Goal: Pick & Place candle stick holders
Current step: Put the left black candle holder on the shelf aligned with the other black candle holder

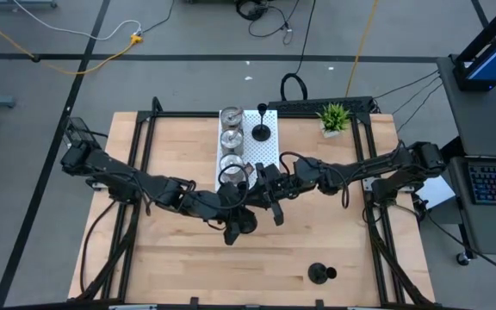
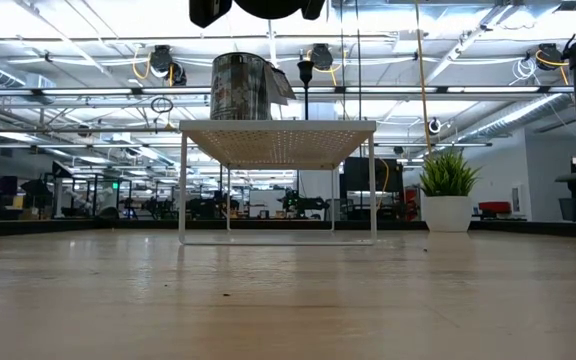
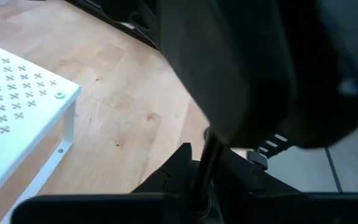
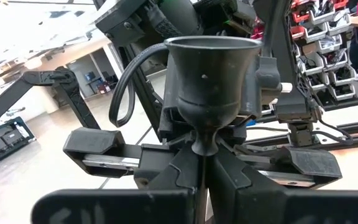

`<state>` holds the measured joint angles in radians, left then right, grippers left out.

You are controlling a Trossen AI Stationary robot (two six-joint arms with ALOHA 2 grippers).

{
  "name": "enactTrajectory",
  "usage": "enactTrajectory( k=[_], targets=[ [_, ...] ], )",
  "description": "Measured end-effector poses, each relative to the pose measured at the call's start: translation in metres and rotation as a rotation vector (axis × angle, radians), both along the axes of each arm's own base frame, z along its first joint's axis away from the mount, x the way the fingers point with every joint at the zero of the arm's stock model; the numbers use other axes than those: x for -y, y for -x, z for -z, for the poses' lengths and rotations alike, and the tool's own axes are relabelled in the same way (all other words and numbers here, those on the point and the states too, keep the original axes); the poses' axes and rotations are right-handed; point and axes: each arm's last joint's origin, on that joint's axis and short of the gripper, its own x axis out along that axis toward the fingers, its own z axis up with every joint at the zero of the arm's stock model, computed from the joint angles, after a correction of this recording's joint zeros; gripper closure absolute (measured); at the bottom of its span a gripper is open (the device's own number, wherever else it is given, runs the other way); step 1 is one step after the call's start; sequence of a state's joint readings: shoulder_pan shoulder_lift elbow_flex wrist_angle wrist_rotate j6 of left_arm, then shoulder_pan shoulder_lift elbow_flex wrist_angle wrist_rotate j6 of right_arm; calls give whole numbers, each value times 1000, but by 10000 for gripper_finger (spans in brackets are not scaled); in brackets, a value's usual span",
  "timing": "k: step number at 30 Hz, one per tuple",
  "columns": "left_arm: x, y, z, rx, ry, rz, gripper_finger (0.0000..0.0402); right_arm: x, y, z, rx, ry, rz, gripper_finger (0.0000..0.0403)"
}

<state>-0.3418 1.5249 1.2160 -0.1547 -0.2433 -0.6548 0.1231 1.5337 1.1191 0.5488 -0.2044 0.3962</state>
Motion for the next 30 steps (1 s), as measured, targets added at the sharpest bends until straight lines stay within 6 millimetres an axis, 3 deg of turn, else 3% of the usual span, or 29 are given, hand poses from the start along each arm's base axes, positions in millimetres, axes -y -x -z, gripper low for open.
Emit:
enactTrajectory(
  k=[7,20,30],
  targets=[
    [2,0,0,-12,49,41,299,0,0,1,-14,-2,-6,395],
    [6,3,3,-59,103,102,182,2,1,4,-62,5,-1,395],
    [3,13,0,-120,111,139,171,2,1,7,-83,10,3,395]
  ],
)
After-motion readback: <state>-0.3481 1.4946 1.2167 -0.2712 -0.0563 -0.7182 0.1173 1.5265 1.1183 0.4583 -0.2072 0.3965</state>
